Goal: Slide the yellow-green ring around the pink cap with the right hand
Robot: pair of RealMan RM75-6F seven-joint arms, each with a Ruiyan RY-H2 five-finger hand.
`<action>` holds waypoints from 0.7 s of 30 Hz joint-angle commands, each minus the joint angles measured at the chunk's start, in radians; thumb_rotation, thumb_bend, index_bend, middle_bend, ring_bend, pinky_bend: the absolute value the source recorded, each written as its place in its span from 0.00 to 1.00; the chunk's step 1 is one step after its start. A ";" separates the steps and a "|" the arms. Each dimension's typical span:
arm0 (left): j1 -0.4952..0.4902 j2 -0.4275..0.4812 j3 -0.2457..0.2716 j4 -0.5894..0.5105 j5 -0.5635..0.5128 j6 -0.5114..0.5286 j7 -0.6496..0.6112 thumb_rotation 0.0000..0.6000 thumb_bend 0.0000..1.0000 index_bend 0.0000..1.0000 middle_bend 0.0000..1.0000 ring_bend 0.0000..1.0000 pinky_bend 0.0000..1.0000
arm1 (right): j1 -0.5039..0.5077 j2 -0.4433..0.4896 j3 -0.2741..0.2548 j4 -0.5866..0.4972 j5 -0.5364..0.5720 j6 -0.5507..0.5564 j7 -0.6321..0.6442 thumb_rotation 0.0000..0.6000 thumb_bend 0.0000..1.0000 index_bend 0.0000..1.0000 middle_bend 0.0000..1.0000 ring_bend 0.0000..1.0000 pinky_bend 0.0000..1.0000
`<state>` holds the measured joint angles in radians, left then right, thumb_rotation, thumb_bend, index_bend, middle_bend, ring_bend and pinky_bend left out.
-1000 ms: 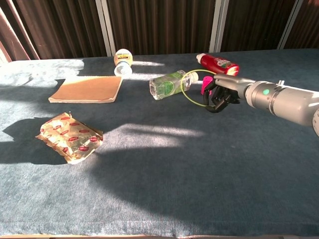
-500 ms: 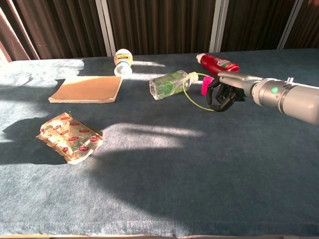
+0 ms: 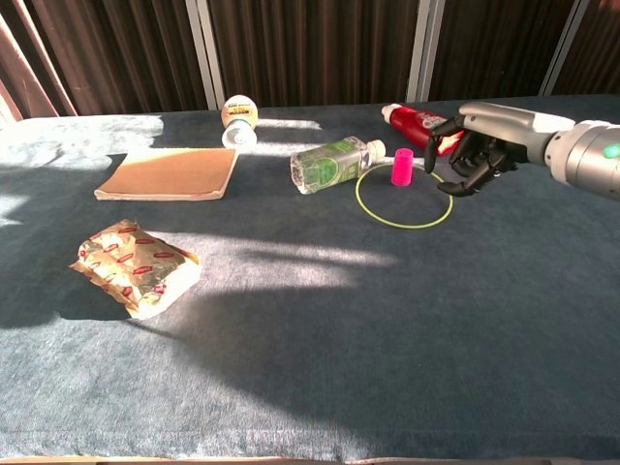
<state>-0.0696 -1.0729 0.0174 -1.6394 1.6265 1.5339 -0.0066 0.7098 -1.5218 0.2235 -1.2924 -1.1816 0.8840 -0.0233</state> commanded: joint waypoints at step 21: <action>-0.002 -0.005 -0.013 -0.001 -0.029 -0.007 0.009 1.00 0.53 0.27 0.14 0.07 0.24 | -0.535 0.278 -0.269 -0.244 -0.307 0.676 -0.190 1.00 0.22 0.32 0.31 0.28 0.36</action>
<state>-0.0713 -1.0776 0.0048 -1.6406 1.5976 1.5268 0.0024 0.1903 -1.2479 -0.0384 -1.5365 -1.4958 1.5621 -0.1922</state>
